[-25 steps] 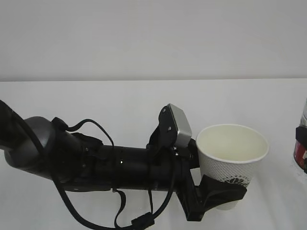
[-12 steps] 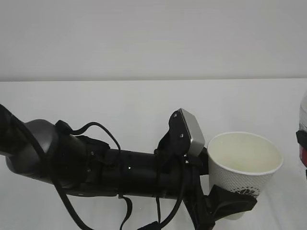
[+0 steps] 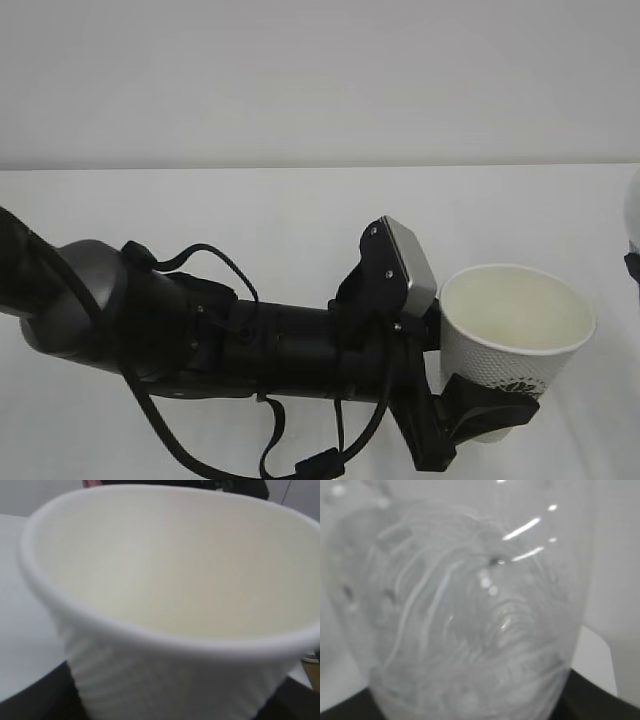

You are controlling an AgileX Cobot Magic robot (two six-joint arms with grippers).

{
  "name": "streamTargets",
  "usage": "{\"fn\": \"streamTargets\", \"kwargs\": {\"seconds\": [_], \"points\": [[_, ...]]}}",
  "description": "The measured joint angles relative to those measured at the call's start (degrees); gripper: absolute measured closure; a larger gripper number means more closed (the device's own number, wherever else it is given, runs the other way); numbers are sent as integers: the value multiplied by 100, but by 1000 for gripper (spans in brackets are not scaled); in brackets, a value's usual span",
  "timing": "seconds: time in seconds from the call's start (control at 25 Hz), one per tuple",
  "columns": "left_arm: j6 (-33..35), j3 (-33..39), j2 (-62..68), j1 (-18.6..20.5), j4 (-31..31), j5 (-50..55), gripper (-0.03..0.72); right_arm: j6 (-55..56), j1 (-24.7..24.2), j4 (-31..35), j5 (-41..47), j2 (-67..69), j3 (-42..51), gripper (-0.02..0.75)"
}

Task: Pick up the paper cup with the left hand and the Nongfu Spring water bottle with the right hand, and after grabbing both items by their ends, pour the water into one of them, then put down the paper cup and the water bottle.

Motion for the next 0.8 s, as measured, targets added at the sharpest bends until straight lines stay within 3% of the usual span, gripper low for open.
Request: {"fn": "streamTargets", "kwargs": {"seconds": [0.8], "points": [[362, -4, 34, 0, -364, -357, 152, -840, 0, 10, -175, 0, 0, 353]]}}
